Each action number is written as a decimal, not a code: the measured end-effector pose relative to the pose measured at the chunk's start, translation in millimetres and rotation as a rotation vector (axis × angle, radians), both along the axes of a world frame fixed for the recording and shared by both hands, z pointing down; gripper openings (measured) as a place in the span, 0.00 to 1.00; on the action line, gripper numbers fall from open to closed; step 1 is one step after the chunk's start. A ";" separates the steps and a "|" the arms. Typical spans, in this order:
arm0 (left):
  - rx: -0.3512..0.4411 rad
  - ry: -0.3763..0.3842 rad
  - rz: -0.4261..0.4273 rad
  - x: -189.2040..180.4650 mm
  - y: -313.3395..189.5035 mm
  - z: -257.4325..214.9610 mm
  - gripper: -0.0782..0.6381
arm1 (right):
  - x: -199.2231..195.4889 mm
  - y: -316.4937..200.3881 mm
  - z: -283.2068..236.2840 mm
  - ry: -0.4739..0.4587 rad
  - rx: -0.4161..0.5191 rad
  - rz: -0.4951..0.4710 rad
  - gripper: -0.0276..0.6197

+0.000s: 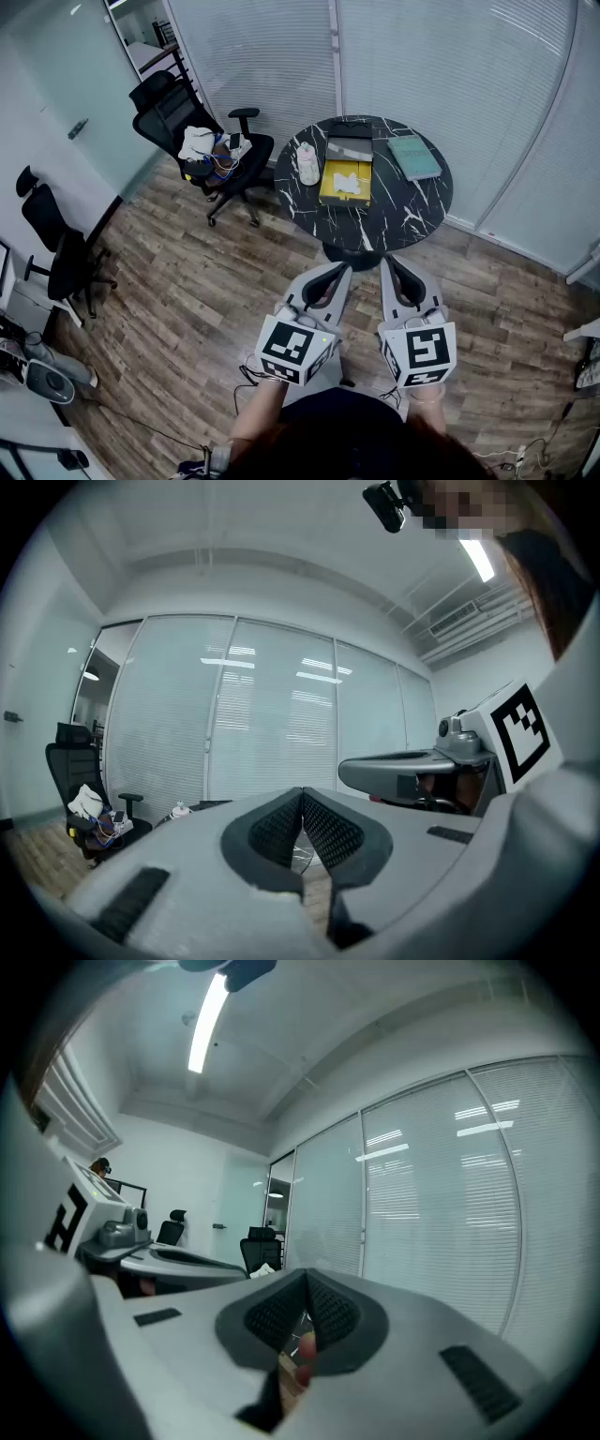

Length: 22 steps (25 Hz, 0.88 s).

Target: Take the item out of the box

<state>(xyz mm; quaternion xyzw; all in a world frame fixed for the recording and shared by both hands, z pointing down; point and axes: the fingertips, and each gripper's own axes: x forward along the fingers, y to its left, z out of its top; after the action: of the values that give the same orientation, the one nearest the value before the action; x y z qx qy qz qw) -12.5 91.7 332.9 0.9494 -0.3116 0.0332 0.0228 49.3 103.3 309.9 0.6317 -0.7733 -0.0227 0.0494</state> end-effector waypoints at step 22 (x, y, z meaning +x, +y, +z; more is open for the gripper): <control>0.005 0.016 0.022 4.1 -62.6 2.7 0.15 | -0.7 -62.2 7.0 -0.042 -0.021 -0.006 0.08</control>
<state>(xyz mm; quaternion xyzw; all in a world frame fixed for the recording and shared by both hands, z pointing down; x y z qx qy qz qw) -8.4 29.1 335.5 0.9530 -0.3010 0.0253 0.0227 48.6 41.1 316.9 0.6292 -0.7762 -0.0013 0.0399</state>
